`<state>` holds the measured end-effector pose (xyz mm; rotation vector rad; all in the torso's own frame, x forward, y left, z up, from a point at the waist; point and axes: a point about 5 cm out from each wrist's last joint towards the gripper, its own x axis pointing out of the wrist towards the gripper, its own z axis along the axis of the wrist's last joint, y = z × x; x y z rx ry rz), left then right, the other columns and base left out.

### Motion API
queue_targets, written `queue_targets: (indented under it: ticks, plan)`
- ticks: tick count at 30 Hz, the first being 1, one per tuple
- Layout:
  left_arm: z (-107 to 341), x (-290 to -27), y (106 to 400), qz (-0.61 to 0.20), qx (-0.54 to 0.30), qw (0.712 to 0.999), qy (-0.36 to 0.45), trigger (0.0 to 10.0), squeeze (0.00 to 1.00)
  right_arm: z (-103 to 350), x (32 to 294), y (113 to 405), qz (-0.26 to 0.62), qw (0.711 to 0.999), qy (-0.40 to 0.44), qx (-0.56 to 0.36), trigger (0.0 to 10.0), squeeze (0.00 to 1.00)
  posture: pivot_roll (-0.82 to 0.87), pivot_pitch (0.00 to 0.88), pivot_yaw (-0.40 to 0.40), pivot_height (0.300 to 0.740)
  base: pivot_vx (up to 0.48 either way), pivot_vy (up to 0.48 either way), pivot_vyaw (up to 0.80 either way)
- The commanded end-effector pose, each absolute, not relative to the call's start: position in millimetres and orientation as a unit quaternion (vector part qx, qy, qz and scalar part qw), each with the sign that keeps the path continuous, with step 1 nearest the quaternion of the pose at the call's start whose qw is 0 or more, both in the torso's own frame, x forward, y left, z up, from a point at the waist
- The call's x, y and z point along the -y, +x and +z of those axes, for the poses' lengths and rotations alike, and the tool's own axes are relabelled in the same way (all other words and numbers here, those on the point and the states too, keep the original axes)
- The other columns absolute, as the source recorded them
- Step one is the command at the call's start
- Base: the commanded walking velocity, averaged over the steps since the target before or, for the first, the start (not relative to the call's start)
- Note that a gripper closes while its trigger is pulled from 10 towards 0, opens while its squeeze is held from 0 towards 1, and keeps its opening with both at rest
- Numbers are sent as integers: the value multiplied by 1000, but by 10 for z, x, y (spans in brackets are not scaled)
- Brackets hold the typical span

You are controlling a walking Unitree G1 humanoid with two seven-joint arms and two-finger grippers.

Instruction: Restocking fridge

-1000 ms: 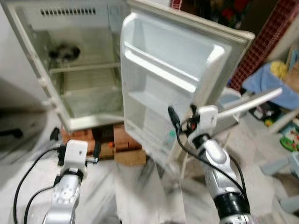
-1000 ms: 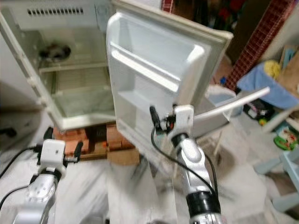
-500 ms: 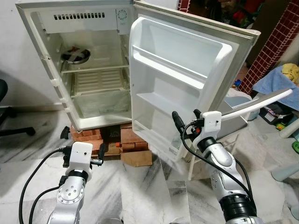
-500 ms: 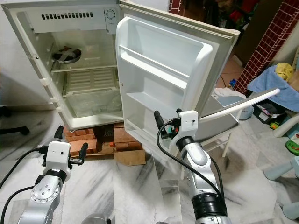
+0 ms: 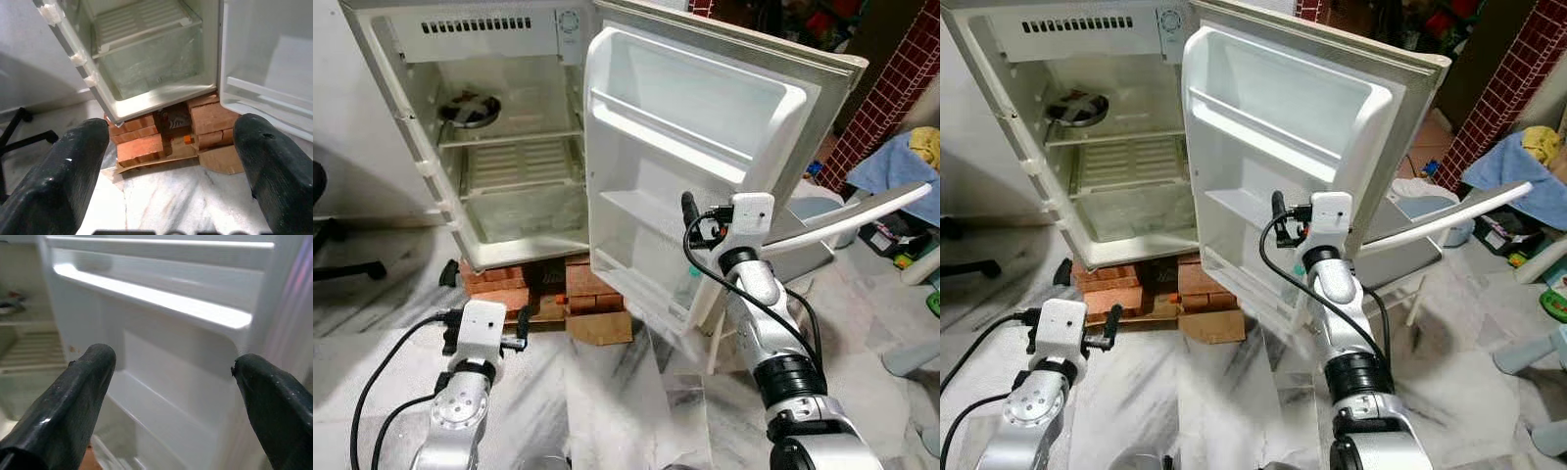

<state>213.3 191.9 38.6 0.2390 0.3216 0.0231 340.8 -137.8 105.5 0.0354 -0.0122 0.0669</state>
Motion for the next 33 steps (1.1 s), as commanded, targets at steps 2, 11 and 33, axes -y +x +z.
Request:
queue_targets:
  ticks: [2, 11, 33]
  plan:
    - [433, -1940, 2129, 14, -154, 980, 125, 10000, 0, 1157, 1403, 3463, 27, 999, 24, 26, 10000, 0, 199, 0, -52, 740, 0, 0, 0]
    - [431, -1964, 2100, 14, -161, 978, 129, 10000, 0, 884, 1473, 3317, 44, 998, 22, -27, 10000, 0, 199, 1, -48, 740, 0, 0, 0]
    - [448, -1956, 2070, 12, -166, 977, 135, 10000, 0, 1482, 780, 3619, 256, 952, 166, 40, 10000, 0, 237, 7, -63, 740, 0, 0, 0]
